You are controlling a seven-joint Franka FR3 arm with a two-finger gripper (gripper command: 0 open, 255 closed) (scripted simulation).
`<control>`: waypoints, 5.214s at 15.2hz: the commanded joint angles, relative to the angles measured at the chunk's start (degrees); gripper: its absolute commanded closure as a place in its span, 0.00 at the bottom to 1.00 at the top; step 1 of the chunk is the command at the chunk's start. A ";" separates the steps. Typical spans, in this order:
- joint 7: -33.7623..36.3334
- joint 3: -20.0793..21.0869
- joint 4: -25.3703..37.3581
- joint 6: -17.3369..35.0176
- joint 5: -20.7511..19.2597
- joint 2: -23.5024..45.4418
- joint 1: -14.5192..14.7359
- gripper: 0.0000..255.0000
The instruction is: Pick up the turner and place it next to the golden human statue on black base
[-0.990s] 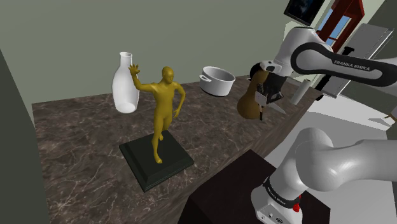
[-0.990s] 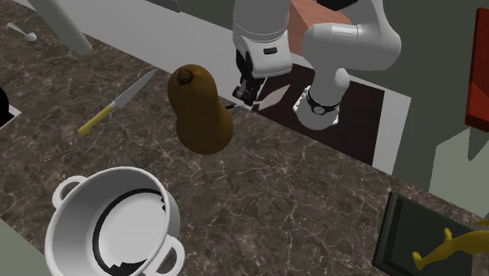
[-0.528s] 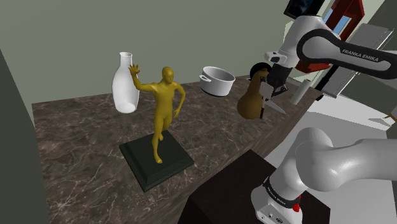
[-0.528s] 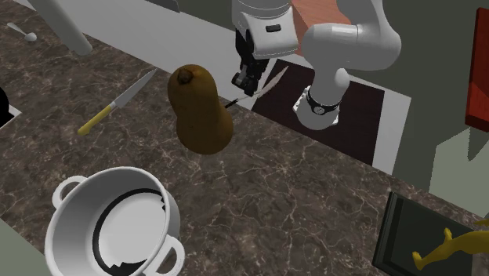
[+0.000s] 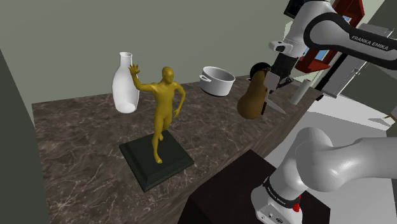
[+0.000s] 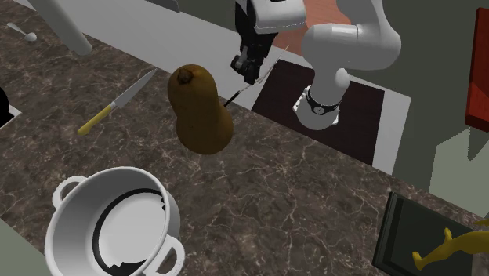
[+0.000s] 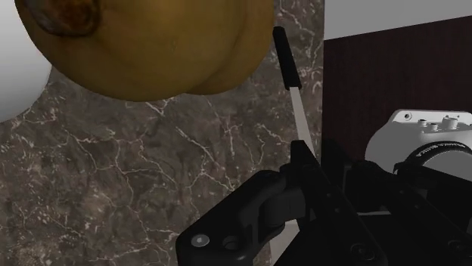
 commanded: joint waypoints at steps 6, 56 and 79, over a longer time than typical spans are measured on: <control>-0.84 1.55 6.01 -4.36 1.54 1.68 0.71 1.00; 8.72 9.42 59.68 -16.95 20.98 46.98 11.13 1.00; 13.57 10.22 66.62 -9.61 26.62 62.44 13.24 1.00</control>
